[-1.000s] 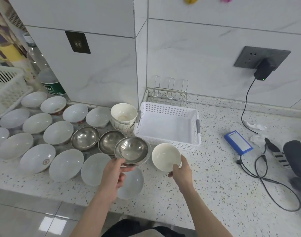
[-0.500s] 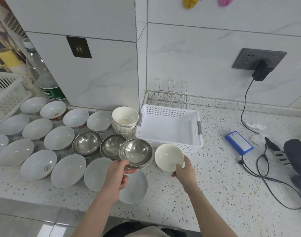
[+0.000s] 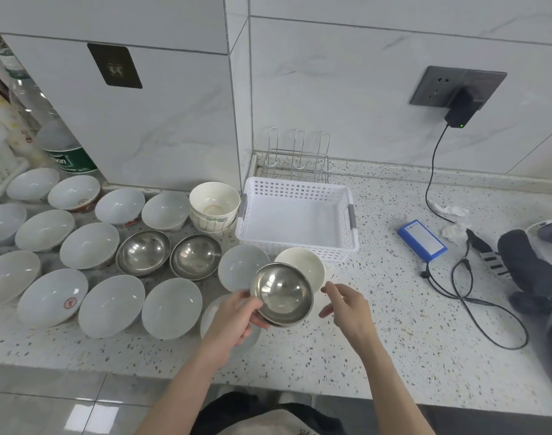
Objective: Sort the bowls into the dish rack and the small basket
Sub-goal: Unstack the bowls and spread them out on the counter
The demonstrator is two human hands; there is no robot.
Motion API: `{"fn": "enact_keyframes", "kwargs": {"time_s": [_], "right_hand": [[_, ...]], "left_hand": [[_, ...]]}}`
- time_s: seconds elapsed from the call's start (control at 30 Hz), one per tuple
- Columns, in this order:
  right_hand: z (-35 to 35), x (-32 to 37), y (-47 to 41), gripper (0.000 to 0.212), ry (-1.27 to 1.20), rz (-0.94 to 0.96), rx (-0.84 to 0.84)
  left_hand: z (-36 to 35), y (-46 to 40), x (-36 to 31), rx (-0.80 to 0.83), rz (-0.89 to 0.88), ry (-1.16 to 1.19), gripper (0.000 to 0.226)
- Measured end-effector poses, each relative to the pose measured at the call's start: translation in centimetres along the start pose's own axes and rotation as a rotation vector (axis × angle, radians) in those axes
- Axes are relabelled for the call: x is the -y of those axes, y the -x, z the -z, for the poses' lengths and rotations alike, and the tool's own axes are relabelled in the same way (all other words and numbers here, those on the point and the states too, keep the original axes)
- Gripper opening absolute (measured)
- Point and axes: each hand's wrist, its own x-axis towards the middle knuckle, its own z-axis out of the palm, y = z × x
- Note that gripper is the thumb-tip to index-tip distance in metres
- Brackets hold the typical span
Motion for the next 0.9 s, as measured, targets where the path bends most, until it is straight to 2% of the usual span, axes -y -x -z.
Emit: {"fn": "enact_keyframes", "kwargs": {"time_s": [0.07,0.13,0.47,0.67,0.8,0.9], "right_hand": [[0.7,-0.2,1.0,0.028,-0.023,0.020,0.137],[1.2,-0.4,1.7,0.023,-0.039,0.020,0.199],[1.7,-2.9,2.5,0.008,0.125,-0.012,0.138],[1.4,-4.0,2.1,0.005,0.180,0.014,0.137],[0.8,-4.2,1.7,0.008,0.253,0.022,0.150],[0.3,-4.3,1.6,0.009,0.291,0.029,0.144]], "left_hand": [[-0.9,0.1,0.4,0.047,0.005,-0.011,0.020],[-1.5,0.2,0.9,0.074,0.010,-0.023,0.025],[-3.8,1.0,3.2,0.112,0.083,-0.194,0.045],[-4.0,1.6,4.1,-0.027,0.026,-0.522,0.079],[-3.7,1.6,4.1,-0.147,-0.015,-0.671,0.081],[-3.8,1.5,4.0,-0.175,-0.009,-0.704,0.080]]}}
